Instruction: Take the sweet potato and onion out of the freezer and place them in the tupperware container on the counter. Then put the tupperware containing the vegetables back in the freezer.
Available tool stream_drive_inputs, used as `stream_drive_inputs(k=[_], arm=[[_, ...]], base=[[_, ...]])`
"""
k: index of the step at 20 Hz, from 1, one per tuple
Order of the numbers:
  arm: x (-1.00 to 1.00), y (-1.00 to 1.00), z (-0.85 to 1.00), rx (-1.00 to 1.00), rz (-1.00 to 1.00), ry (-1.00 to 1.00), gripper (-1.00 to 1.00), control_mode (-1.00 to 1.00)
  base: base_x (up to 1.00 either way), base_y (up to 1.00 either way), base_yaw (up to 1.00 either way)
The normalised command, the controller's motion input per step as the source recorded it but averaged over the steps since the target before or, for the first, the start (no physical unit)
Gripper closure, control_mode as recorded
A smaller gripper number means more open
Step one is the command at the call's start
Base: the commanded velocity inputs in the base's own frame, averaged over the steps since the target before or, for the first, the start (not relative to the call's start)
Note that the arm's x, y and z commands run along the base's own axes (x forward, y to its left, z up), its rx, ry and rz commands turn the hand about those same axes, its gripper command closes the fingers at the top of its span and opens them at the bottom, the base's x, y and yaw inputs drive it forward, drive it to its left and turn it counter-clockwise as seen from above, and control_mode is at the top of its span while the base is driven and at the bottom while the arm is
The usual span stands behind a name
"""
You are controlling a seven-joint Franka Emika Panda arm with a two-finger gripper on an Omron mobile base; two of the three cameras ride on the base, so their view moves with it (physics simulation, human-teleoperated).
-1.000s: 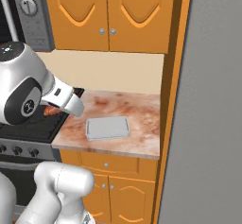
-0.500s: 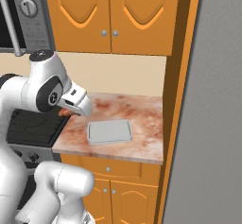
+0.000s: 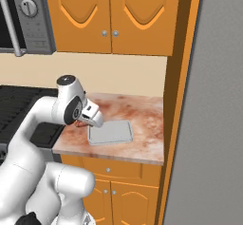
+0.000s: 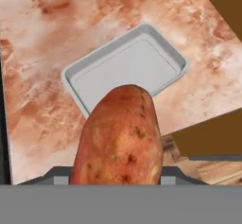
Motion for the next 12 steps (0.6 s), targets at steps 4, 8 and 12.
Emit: stream_drive_inputs(k=[4, 8, 12], arm=[[0.59, -0.02, -0.89, 0.0, 0.0, 0.0, 1.0, -1.0], [0.52, -0.02, -0.66, 0.0, 0.0, 0.0, 1.0, -1.0], [0.55, -0.07, -0.43, 0.0, 0.0, 0.01, 1.0, -1.0]], base=[[0.0, 0.0, 0.0], [0.0, 0.0, 0.0], [0.0, 0.0, 0.0]])
